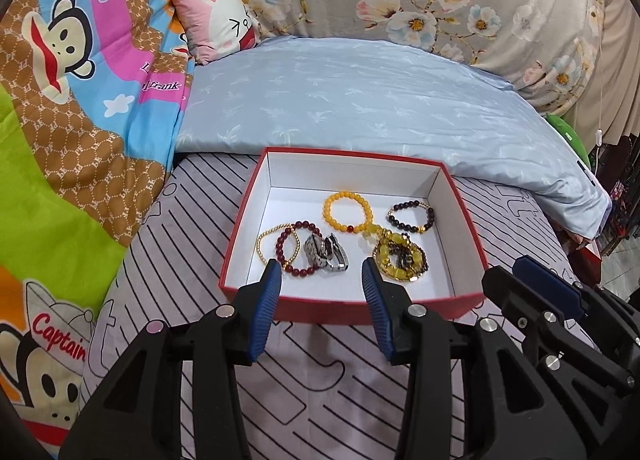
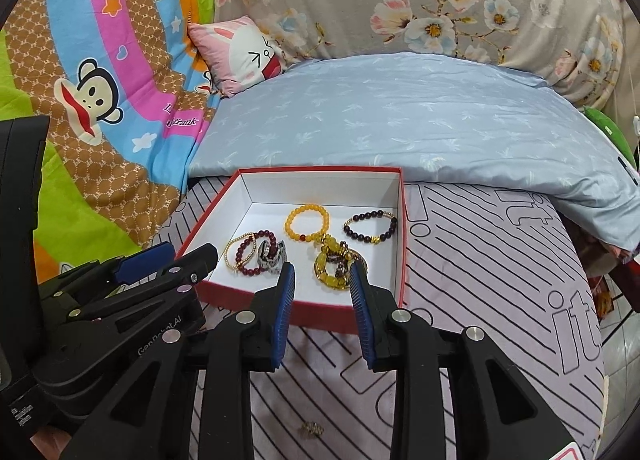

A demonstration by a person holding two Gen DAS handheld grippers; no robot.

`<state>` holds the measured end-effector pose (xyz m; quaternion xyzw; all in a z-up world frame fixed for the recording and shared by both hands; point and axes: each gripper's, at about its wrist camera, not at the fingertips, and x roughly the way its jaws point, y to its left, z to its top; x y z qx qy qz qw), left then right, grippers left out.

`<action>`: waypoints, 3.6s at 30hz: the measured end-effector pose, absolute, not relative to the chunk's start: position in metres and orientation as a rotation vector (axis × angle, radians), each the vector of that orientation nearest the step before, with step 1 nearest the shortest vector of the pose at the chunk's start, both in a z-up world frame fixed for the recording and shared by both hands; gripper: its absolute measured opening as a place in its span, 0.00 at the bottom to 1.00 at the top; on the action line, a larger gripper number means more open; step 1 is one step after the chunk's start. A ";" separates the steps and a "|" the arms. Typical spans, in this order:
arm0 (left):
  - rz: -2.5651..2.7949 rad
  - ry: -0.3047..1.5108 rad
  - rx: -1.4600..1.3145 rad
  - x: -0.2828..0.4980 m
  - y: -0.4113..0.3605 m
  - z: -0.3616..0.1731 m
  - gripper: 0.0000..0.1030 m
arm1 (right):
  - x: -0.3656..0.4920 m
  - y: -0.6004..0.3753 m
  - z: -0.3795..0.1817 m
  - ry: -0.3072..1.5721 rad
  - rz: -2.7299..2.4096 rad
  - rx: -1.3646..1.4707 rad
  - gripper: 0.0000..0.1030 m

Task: Organize jewelry
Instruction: 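Open both tools to drop the bracelets in the box, then withdraw both tools toward the small gold ring and brown charm, then close the left tool on the gold ring while the right tool grasps the brown charm, then carry the ring and charm with both tools into the red box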

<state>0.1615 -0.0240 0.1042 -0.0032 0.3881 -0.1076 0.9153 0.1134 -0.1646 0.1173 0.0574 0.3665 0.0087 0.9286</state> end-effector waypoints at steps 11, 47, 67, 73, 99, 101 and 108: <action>-0.204 0.823 -0.039 0.116 0.002 0.099 0.41 | 0.059 -0.169 0.103 0.784 -0.005 0.117 0.27; -0.169 0.983 0.004 0.010 0.038 0.004 0.50 | -0.025 -0.153 0.038 0.942 0.015 0.132 0.27; -0.197 0.976 0.012 0.019 0.032 0.002 0.17 | 0.039 -0.143 0.022 0.957 0.031 0.128 0.27; -0.198 0.974 0.017 0.019 0.031 0.002 0.17 | 0.054 -0.136 0.018 0.963 0.029 0.116 0.25; -0.201 0.983 -0.026 0.007 0.042 0.004 0.17 | 0.016 -0.156 0.033 0.930 0.007 0.160 0.10; -0.204 0.982 -0.032 0.005 0.045 0.005 0.16 | 0.008 -0.156 0.033 0.933 0.012 0.163 0.10; -0.210 0.974 -0.049 -0.003 0.051 0.012 0.16 | -0.010 -0.154 0.034 0.939 0.027 0.167 0.10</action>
